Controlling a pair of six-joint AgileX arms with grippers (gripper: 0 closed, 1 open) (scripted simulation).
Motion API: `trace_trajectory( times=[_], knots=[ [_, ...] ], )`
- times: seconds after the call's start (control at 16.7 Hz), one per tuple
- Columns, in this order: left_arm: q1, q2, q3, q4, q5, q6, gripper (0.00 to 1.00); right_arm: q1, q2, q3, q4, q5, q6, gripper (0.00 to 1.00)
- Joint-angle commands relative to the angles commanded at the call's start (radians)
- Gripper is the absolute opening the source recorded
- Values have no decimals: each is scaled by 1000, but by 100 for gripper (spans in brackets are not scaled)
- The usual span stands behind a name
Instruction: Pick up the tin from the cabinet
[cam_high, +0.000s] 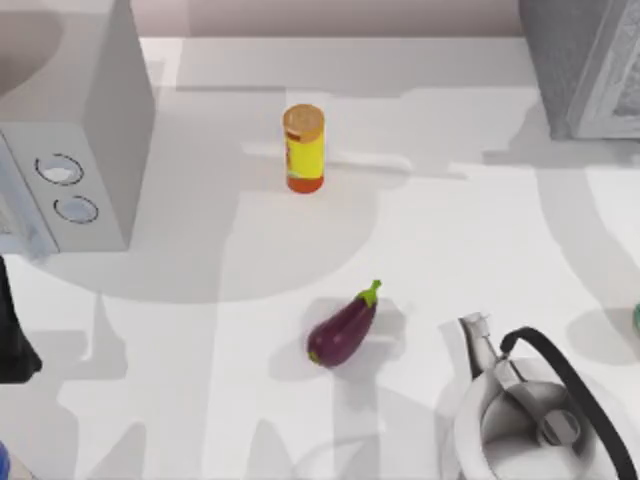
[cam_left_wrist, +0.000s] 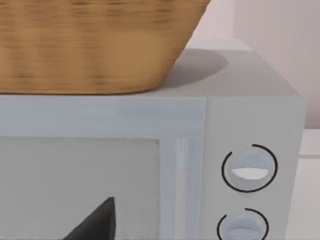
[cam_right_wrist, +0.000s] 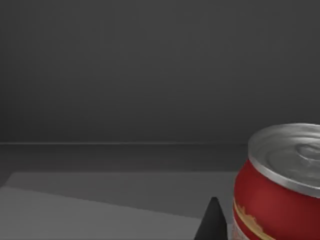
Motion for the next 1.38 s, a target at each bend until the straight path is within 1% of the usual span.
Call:
trace_trajectory(
  times=[0.12,0.42,0.54,0.66,0.9,1.38],
  knots=[
    [0,0,0,0,0,0,100,16,-25,1,-25,15,1,0],
    [0,0,0,0,0,0,100,10,-29,-9,-20,10,2,0],
    [0,0,0,0,0,0,100,1,-60,-61,-5,-2,1,0],
    [0,0,0,0,0,0,100,-17,-116,-156,23,-22,0,0],
    [0,0,0,0,0,0,100,-73,-297,-460,119,-78,-2,0],
    [0,0,0,0,0,0,100,-225,-807,-1257,397,-234,-5,0]
  ],
)
